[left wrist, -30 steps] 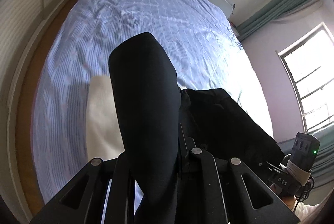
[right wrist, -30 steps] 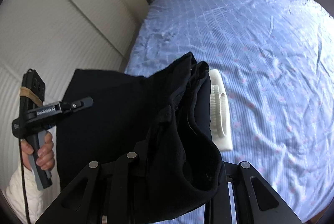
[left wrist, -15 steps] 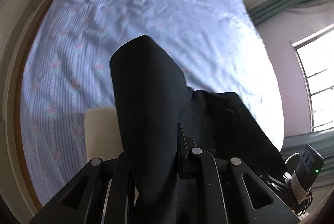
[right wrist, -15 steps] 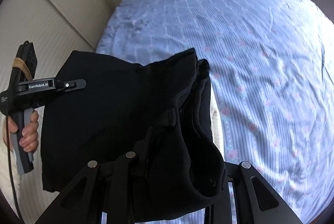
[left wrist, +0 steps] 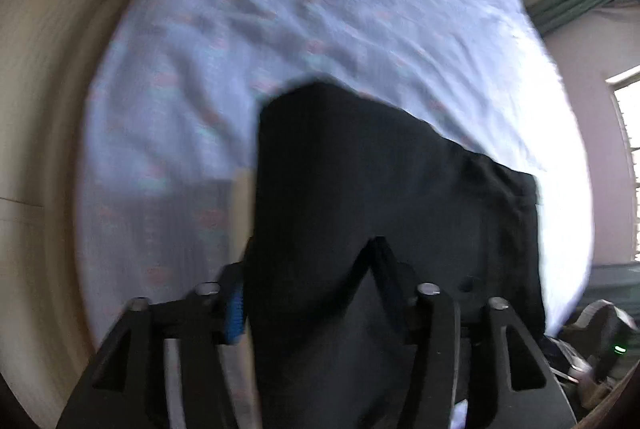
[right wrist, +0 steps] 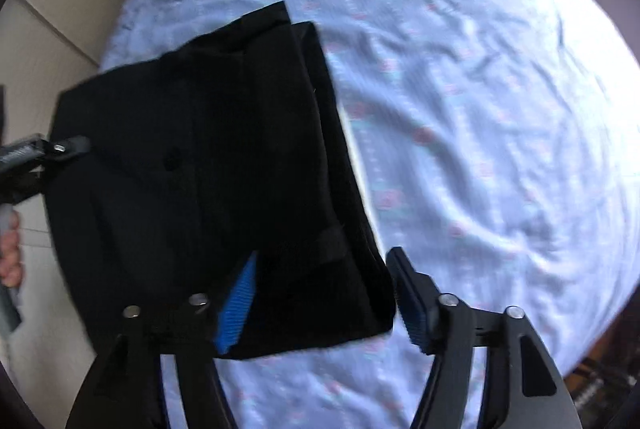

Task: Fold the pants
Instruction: 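Lower the trousers onto the cream cloth and open both tools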

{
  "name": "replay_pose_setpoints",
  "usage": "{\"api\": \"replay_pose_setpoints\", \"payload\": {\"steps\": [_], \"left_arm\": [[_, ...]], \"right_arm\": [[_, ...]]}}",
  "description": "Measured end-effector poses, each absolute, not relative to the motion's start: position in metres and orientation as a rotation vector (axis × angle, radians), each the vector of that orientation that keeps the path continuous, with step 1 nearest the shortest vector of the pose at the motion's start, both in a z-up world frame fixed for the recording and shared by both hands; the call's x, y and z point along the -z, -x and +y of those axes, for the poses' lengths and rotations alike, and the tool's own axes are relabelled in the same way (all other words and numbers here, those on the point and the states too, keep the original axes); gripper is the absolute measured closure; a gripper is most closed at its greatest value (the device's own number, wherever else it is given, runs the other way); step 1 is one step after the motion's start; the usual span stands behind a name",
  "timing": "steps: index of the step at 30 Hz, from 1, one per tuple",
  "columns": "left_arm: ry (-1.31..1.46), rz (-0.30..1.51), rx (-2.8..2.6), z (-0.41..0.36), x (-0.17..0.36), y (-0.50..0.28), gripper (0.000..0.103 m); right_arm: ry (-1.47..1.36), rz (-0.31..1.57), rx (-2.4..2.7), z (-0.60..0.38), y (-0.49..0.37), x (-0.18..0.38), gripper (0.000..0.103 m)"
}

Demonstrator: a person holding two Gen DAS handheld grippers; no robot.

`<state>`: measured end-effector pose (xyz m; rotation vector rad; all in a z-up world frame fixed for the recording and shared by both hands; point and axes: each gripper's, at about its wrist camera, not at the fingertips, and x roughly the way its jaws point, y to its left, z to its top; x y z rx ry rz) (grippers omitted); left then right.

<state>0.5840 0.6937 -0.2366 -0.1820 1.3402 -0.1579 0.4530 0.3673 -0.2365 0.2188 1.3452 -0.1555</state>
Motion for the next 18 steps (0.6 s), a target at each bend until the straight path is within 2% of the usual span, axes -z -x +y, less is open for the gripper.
{"api": "replay_pose_setpoints", "payload": {"steps": [2, 5, 13, 18], "left_arm": [[0.022, 1.266, 0.037, 0.695, 0.220, -0.576, 0.039], [-0.098, 1.200, -0.020, 0.694, 0.195, -0.555, 0.038], [-0.116, 1.074, 0.029, 0.666, 0.128, -0.474, 0.026], [-0.148, 0.995, 0.068, 0.618, 0.091, -0.424, 0.019]], "right_arm": [[-0.211, 1.332, 0.162, 0.364, -0.449, 0.227, 0.037], [-0.188, 1.295, 0.143, 0.358, -0.443, 0.211, 0.037], [-0.220, 1.181, -0.009, 0.317, -0.401, 0.162, 0.037], [-0.204, 1.058, -0.055, 0.283, -0.365, 0.117, 0.029]]}}
